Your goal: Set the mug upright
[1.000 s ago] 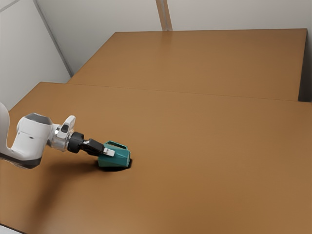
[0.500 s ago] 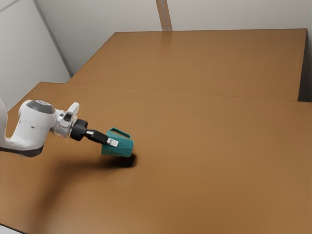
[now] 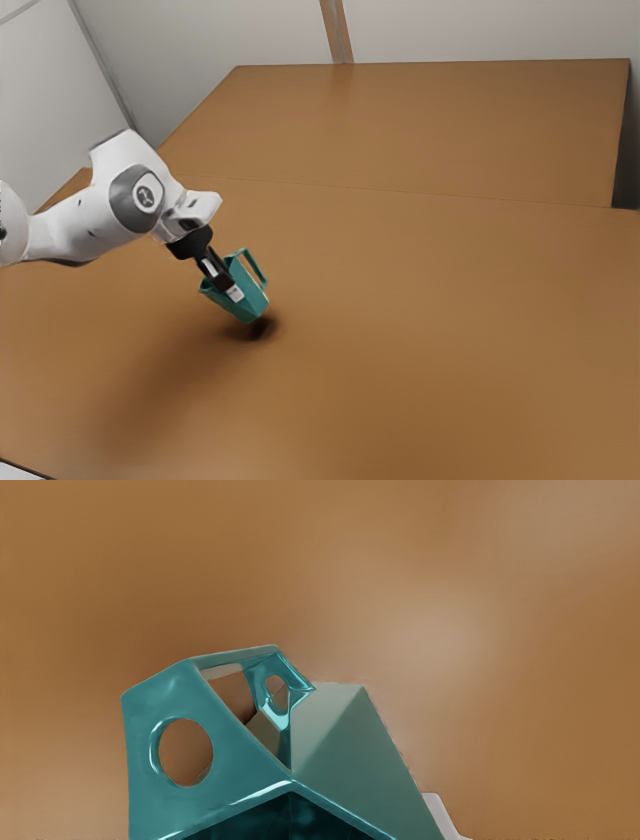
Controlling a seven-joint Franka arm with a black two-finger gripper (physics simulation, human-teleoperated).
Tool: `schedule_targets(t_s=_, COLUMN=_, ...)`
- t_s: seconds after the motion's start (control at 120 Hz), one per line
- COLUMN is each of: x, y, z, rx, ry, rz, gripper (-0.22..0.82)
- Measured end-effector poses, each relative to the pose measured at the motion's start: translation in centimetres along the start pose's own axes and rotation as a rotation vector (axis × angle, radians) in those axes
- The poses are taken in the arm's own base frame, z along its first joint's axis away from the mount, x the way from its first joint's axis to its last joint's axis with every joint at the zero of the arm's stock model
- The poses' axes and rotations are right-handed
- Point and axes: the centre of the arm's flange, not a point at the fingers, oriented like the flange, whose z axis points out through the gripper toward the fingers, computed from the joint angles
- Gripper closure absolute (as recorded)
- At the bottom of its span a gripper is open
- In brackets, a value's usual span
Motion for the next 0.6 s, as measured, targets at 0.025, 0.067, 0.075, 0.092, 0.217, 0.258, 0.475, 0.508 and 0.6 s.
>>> schedule_targets(t_s=0.025, x=0.3, y=0.0, z=0.1, rx=0.024, ry=-0.015, rz=0.002, gripper=0.78)
schedule_targets(t_s=0.067, x=0.6, y=-0.1, z=0.3, rx=0.068, ry=-0.037, rz=0.003, gripper=0.78)
schedule_targets(t_s=0.075, x=0.7, y=-0.1, z=0.3, rx=0.076, ry=-0.041, rz=0.003, gripper=0.78)
schedule_targets(t_s=0.092, x=0.8, y=-0.2, z=0.4, rx=0.092, ry=-0.047, rz=0.002, gripper=0.78)
schedule_targets(t_s=0.217, x=1.6, y=-0.6, z=1.0, rx=0.19, ry=-0.068, rz=-0.013, gripper=0.78)
schedule_targets(t_s=0.258, x=1.9, y=-0.7, z=1.4, rx=0.217, ry=-0.081, rz=-0.016, gripper=0.78)
schedule_targets(t_s=0.475, x=2.7, y=-0.6, z=2.7, rx=0.277, ry=-0.087, rz=-0.09, gripper=0.78)
schedule_targets(t_s=0.508, x=2.7, y=-0.5, z=3.0, rx=0.278, ry=-0.088, rz=-0.104, gripper=0.78)
schedule_targets(t_s=0.6, x=3.0, y=-0.2, z=3.4, rx=0.284, ry=-0.084, rz=-0.141, gripper=0.78)
